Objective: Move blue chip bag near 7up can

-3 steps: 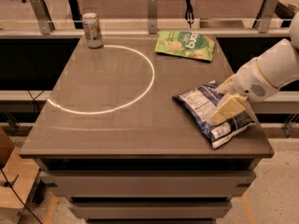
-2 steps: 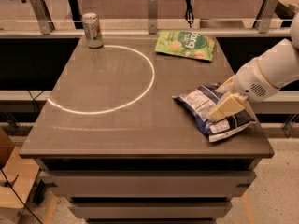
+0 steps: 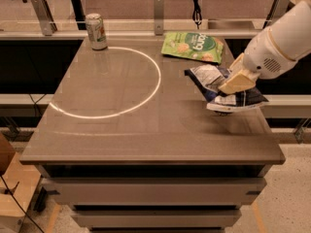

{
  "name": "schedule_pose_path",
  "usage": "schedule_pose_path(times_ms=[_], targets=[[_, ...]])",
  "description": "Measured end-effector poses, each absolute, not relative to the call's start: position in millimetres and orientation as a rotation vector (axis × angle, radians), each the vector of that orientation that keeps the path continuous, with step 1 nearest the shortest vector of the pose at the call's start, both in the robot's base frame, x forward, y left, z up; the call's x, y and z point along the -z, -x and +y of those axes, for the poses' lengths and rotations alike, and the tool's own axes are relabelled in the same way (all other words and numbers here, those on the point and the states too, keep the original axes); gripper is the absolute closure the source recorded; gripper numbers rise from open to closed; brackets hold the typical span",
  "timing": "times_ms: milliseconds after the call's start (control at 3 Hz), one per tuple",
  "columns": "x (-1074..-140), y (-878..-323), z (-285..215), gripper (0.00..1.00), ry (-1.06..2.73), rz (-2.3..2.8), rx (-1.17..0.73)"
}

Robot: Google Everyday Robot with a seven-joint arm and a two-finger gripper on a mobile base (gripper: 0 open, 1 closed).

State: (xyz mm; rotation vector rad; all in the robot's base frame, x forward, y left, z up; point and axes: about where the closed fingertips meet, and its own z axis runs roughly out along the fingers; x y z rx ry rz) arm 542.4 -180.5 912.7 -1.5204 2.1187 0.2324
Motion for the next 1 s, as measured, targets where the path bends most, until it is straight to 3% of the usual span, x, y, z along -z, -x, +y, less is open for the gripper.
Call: schedule_pose_path(times_ms=[333, 1000], targets=[[-954.8, -556.4, -172.4, 1.0, 1.535, 2.041, -0.167], [-954.5, -570.9, -153.6, 1.0, 1.512, 2.013, -0.187]])
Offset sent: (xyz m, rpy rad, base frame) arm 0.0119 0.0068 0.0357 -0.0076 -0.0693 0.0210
